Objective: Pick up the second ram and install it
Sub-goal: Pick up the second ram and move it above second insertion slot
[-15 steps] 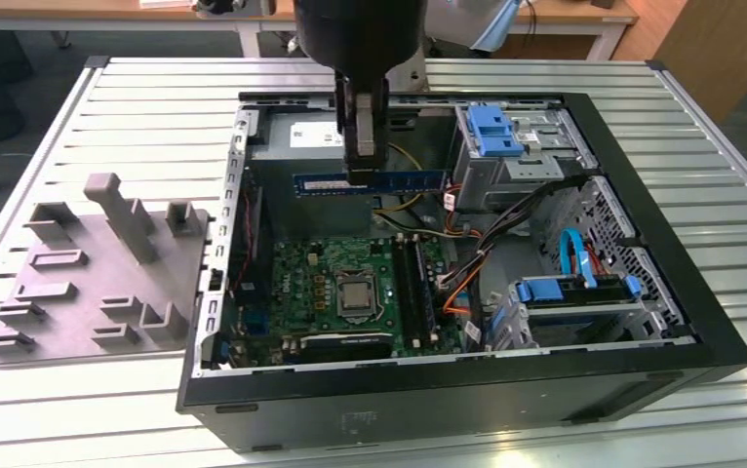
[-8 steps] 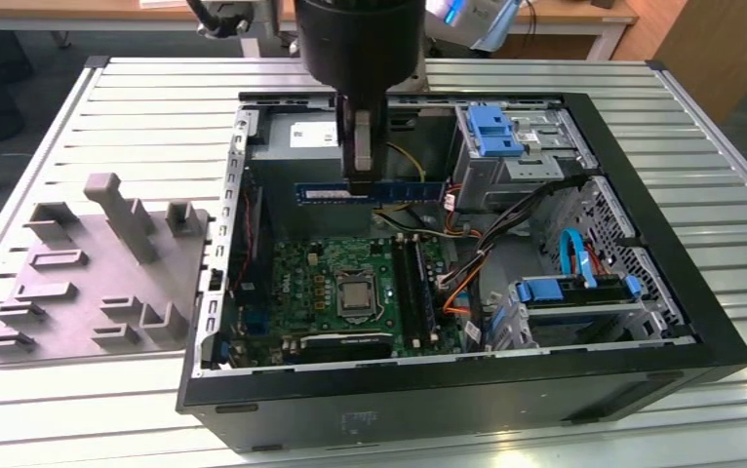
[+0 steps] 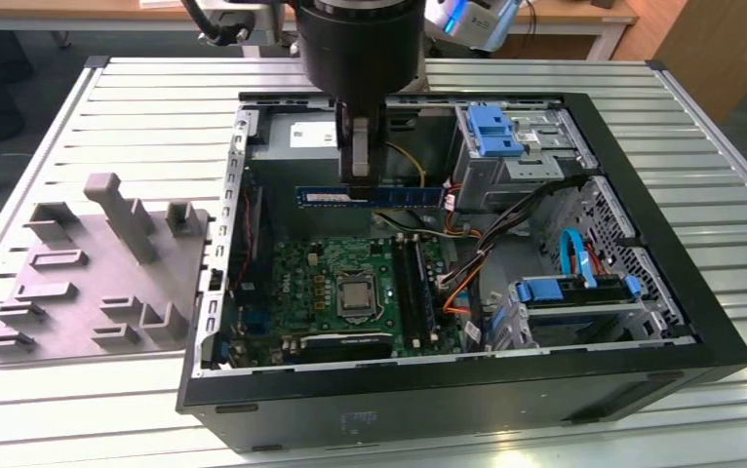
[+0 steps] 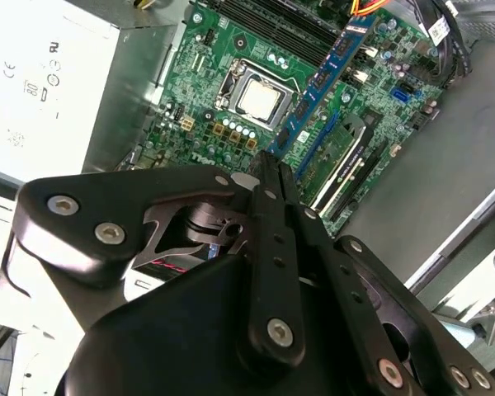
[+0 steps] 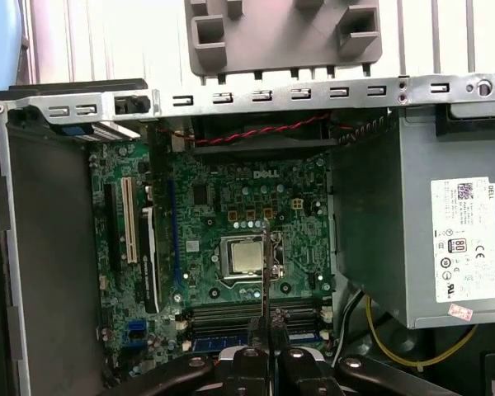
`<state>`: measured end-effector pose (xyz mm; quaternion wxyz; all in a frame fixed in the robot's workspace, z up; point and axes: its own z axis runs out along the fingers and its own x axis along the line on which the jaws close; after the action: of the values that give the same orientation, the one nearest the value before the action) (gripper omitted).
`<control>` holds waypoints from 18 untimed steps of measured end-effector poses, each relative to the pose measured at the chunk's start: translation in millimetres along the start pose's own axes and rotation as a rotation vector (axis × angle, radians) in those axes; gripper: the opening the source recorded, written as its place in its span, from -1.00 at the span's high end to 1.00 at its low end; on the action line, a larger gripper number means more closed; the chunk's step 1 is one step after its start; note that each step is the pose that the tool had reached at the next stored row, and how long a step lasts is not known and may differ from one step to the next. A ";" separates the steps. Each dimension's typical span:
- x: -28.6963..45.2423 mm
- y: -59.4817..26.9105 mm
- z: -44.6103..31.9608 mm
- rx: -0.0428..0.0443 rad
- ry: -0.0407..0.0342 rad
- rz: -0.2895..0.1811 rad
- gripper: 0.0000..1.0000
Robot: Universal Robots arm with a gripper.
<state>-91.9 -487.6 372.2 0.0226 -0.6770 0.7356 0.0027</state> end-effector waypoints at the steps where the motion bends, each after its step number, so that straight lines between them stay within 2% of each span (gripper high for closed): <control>1: 0.0 0.1 0.3 0.0000 -0.0001 0.000 0.74; 4: 0.2 0.6 3.6 0.0001 -0.0001 0.000 0.74; 18: 1.1 1.4 28.9 -0.0001 -0.0016 0.000 0.74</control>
<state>-92.6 -487.6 343.2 0.0231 -0.6771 0.7355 0.0033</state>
